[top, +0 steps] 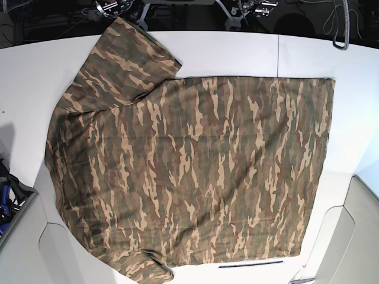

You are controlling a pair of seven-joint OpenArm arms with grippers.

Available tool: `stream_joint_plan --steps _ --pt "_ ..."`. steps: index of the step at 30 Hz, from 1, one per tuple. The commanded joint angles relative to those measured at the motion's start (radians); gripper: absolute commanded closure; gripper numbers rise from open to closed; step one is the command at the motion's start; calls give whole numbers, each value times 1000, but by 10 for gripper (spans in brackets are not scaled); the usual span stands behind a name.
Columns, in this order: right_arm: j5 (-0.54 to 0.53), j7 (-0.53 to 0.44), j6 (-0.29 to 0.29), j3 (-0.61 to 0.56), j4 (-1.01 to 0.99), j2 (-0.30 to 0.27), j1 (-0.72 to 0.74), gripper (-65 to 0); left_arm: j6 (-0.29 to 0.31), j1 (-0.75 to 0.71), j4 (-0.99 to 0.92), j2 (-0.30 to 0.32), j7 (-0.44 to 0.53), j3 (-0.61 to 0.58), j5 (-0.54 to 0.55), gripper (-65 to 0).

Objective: Fold the T-shirt properly
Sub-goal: 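Move both grippers to the shirt's hem corners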

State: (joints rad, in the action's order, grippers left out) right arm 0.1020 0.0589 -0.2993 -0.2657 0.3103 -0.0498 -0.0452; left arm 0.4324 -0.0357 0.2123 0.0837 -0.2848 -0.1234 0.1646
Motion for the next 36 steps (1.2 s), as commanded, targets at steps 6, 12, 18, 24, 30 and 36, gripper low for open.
stream_joint_plan --steps 6,12,18,24,30,36 --pt "-1 -10 -11 3 8 -2 -2 0 10 1 5 3 3 -2 -1 -176" --pt "-1 -10 -11 3 8 -2 -2 0 10 -2 5 3 16 -2 -1 -176" --pt "-1 -10 -11 3 8 -3 -4 0 11 -19 11 5 14 -2 -1 -176" --pt "-2 -10 -11 3 74 -13 -77 0 122 -137 148 38 4 -2 41 -177" --pt "-6 -10 -20 3 292 -72 -247 0 122 -306 402 90 -34 -2 93 -176" --pt "-92 -10 -117 3 556 -177 -436 0 122 -490 647 139 -60 22 167 -176"
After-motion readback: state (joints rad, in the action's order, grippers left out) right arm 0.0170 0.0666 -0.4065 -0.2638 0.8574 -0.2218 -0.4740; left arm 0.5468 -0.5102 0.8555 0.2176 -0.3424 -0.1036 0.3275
